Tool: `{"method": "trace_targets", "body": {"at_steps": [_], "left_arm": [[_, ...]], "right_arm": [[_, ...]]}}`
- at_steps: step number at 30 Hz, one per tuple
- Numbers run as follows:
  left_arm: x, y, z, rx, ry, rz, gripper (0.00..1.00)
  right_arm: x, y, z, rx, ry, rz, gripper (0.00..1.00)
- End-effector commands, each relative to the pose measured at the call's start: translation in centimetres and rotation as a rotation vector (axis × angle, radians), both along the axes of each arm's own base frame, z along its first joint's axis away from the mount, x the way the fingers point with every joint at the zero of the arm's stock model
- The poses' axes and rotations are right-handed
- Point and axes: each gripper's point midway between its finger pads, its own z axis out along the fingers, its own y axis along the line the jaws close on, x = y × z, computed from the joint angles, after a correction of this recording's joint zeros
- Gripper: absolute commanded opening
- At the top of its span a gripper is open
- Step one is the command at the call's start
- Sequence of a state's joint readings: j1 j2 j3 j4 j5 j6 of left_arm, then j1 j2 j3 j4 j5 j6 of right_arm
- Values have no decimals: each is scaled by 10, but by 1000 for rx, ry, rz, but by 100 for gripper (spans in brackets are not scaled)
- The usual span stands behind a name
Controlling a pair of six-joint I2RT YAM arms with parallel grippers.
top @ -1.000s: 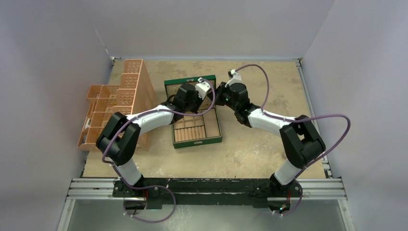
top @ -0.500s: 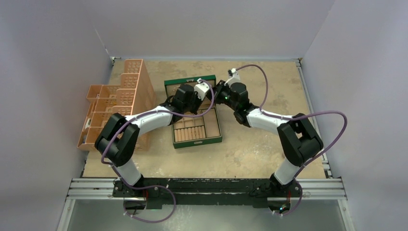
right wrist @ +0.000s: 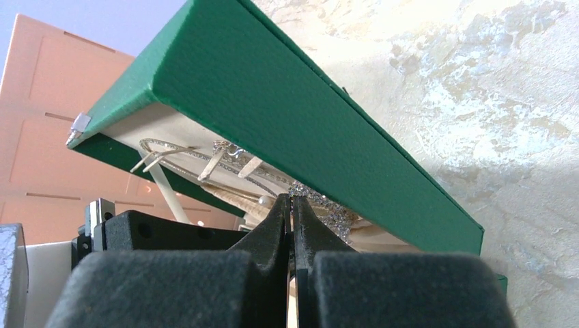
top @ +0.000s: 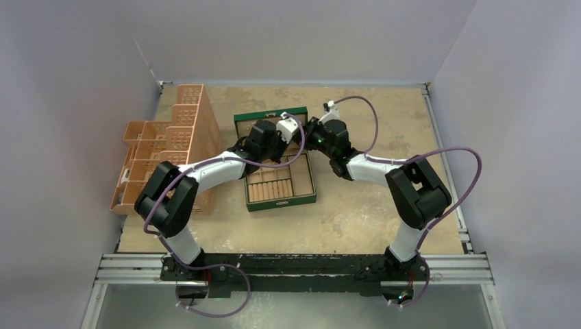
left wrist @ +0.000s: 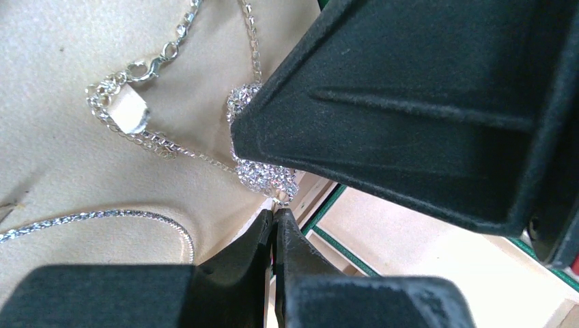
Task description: Organize the mixed jewelry
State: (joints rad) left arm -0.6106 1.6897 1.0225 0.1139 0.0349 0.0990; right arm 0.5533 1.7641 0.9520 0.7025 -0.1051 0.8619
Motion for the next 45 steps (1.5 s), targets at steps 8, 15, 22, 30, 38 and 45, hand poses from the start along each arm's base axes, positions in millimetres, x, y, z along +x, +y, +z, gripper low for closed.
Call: {"method": "trace_targets", "body": {"at_steps": [8, 15, 22, 30, 38, 45], "left_arm": [[-5, -9, 24, -55, -39, -55, 0], [-8, -12, 25, -66, -32, -71, 0], [-7, -12, 25, -68, -32, -67, 0], [-6, -11, 24, -68, -25, -62, 0], [-4, -10, 25, -69, -24, -50, 0], [1, -6, 32, -82, -42, -5, 0]], "right_arm": [[16, 6, 47, 162, -66, -48, 0], [17, 5, 31, 149, -29, -62, 4], [12, -7, 24, 94, -14, -97, 23], [11, -26, 21, 21, 34, -185, 31], [8, -43, 20, -28, 51, -250, 32], [6, -42, 19, -47, 42, -231, 32]]}}
